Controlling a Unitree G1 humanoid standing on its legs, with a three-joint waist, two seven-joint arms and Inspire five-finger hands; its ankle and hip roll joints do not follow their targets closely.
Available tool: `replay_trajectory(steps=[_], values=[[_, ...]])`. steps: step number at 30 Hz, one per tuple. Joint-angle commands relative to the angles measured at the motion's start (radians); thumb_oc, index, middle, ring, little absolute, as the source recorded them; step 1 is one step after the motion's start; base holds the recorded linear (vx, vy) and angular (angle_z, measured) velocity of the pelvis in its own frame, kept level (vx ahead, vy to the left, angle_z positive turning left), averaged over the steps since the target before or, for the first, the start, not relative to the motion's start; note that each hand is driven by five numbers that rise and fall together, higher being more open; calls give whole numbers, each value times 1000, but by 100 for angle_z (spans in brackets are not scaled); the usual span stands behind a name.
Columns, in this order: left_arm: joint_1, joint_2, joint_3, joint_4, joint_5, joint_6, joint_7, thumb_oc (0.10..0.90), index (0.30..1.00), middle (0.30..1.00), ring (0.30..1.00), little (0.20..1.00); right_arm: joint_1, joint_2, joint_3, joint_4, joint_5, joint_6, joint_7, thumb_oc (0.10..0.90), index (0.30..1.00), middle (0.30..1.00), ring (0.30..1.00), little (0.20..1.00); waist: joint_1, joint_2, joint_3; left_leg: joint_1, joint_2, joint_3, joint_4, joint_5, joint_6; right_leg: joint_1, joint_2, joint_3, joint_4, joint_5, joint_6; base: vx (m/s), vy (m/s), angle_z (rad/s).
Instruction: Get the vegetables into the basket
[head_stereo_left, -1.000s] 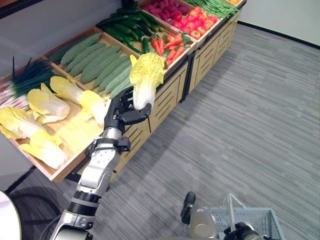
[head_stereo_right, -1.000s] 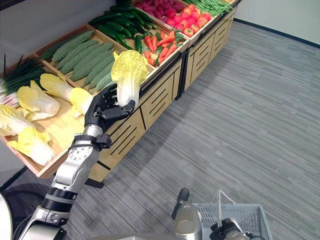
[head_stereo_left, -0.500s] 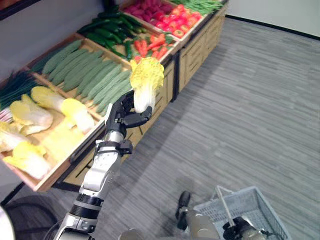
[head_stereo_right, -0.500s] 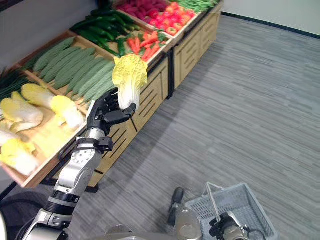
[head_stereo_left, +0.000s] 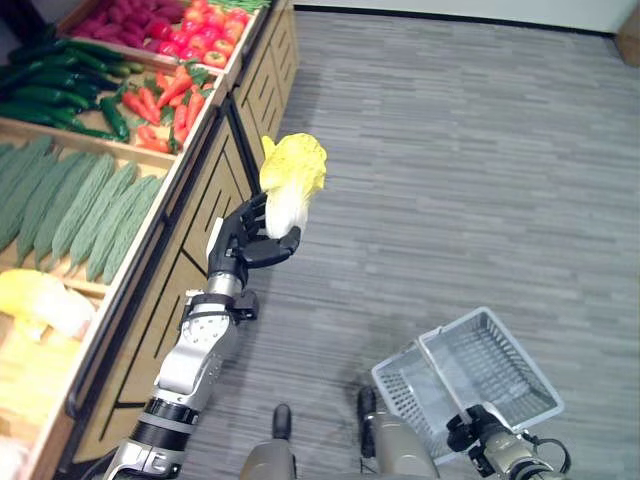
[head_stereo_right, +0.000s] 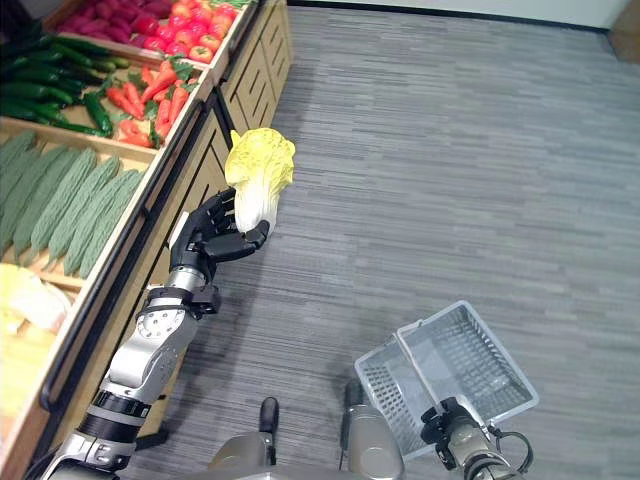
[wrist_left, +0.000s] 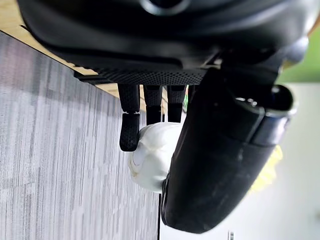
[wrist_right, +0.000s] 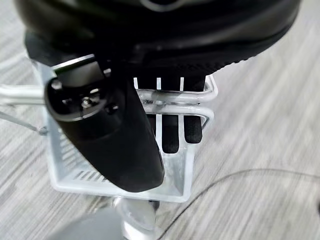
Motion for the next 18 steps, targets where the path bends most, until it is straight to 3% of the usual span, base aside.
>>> replay_trajectory(steps=[1, 6, 10, 11, 13, 17, 18], values=[[-106, 59, 57, -172, 40, -115, 8, 400, 300, 300, 300, 300, 6, 27, 32, 4, 32, -2, 4, 400, 300, 300, 300, 300, -8, -58, -41, 27, -38, 21, -41, -45, -6, 166, -139, 37, -192, 102, 141, 42, 237, -36], [-112, 73, 52, -168, 48, -109, 10, 400, 300, 300, 300, 300, 8, 35, 24, -1, 38, 2, 4, 400, 300, 300, 300, 300, -12, -76, -39, 54, -60, 55, -63, -53, 12, 145, -161, 65, -190, 144, 164, 13, 112, -27], [-88, 83, 62, -164, 48, -103, 4, 400, 300, 300, 300, 300, 3, 40, 22, 0, 33, 5, 8, 400, 300, 300, 300, 300, 6, -88, -30, 73, -67, 109, -53, -71, 25, 129, -169, 41, -185, 187, 179, -15, 51, -28], [-78, 84, 71, -162, 45, -100, 5, 400, 300, 300, 300, 300, -2, 41, 22, -3, 30, 5, 8, 400, 300, 300, 300, 300, 26, -85, -25, 74, -59, 130, -51, -70, 27, 120, -184, -30, -154, 190, 179, -48, 18, -33], [-69, 81, 78, -158, 38, -95, 3, 400, 300, 300, 300, 300, -11, 40, 27, -7, 30, 5, 9, 400, 300, 300, 300, 300, 42, -74, -18, 70, -47, 150, -45, -61, 27, 128, -191, -103, -102, 177, 172, -65, 29, -76], [-64, 79, 77, -160, 35, -92, -2, 400, 300, 300, 300, 300, -22, 38, 34, -6, 31, 2, 9, 400, 300, 300, 300, 300, 54, -59, -15, 63, -33, 172, -39, -48, 35, 144, -169, -145, -14, 120, 152, -80, 58, -49], [-62, 77, 77, -163, 40, -85, -5, 400, 300, 300, 300, 300, -26, 42, 45, -9, 31, 0, 8, 400, 300, 300, 300, 300, 71, -70, -30, 49, -36, 198, -39, -42, 31, 191, -161, -195, -56, 96, 142, -45, -39, -28]])
